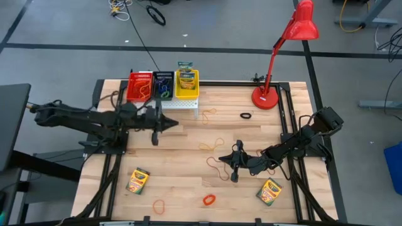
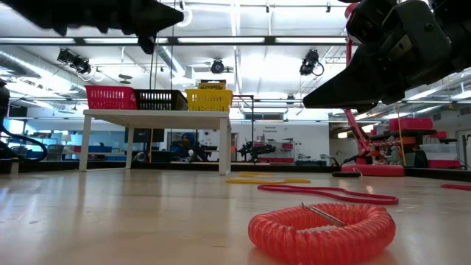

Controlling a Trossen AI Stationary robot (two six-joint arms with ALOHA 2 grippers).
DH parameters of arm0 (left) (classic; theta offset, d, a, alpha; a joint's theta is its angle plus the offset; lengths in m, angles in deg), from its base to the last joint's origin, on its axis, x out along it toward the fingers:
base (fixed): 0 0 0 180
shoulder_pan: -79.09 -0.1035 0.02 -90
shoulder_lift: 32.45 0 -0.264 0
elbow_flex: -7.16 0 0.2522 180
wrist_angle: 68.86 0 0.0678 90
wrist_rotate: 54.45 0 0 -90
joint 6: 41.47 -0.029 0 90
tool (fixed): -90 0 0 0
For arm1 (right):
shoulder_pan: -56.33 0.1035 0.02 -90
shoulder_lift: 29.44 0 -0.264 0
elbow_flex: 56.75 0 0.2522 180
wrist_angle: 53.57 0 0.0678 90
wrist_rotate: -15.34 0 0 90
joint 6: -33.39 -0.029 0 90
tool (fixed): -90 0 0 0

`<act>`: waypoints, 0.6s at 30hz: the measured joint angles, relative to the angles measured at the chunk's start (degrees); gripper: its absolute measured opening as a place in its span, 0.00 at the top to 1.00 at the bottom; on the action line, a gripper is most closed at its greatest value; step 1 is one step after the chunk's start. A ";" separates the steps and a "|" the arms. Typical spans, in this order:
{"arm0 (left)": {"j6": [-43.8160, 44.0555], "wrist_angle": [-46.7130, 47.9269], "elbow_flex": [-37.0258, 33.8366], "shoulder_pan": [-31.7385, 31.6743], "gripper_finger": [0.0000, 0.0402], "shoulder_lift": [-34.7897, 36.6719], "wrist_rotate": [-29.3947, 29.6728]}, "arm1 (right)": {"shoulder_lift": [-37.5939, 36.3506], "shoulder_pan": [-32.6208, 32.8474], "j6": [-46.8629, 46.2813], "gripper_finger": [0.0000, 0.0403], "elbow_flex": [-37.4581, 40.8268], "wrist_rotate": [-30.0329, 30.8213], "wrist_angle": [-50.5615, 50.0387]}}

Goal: Pick & Place Office Desk Supplies
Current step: Put the red rubber band into the red bin on the shelf

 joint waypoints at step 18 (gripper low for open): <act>4.26 -27.56 -10.79 1.47 0.96 -17.82 0.11 | 0.00 0.01 0.00 0.99 0.00 -0.02 0.13</act>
